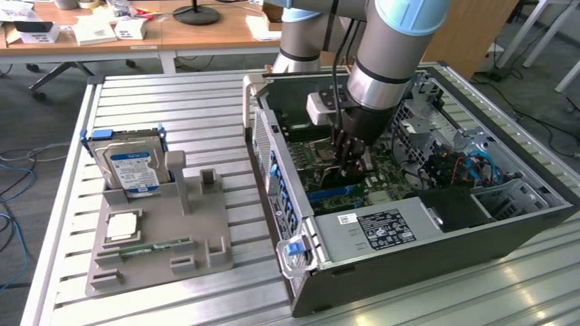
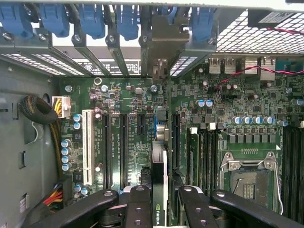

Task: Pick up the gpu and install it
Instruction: 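Insert the gpu into the slot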

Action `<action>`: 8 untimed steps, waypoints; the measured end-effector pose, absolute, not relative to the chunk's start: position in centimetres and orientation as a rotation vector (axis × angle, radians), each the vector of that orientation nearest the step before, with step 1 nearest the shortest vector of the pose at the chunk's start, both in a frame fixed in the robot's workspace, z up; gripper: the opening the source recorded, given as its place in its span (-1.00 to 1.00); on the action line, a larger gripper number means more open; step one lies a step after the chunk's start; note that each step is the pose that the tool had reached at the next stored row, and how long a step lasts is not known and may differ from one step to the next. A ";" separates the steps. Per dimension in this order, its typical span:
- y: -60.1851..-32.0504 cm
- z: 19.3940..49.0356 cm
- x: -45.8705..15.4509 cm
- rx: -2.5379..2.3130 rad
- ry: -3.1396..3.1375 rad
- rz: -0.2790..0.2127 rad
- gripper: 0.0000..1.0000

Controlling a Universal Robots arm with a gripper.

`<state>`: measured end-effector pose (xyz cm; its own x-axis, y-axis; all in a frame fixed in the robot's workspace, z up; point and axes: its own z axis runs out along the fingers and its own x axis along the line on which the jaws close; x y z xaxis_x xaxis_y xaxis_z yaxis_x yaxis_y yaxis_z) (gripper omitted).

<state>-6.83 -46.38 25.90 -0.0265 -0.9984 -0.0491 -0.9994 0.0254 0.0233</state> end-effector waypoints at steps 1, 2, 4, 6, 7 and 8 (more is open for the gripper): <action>-46.4 25.9 -6.8 -2.179 2.236 0.079 -0.47; -46.4 25.9 -6.8 -2.179 2.236 0.079 -0.47; -46.3 25.8 -6.8 -2.180 2.235 0.078 -0.47; -46.3 25.8 -6.8 -2.182 2.235 0.076 -0.47; -46.3 25.8 -6.8 -2.182 2.236 0.076 -0.47; -46.3 25.8 -6.8 -2.183 2.236 0.075 -0.47</action>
<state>-6.83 -46.27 25.82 -0.0246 -0.9987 -0.0453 -0.9995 0.0236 0.0231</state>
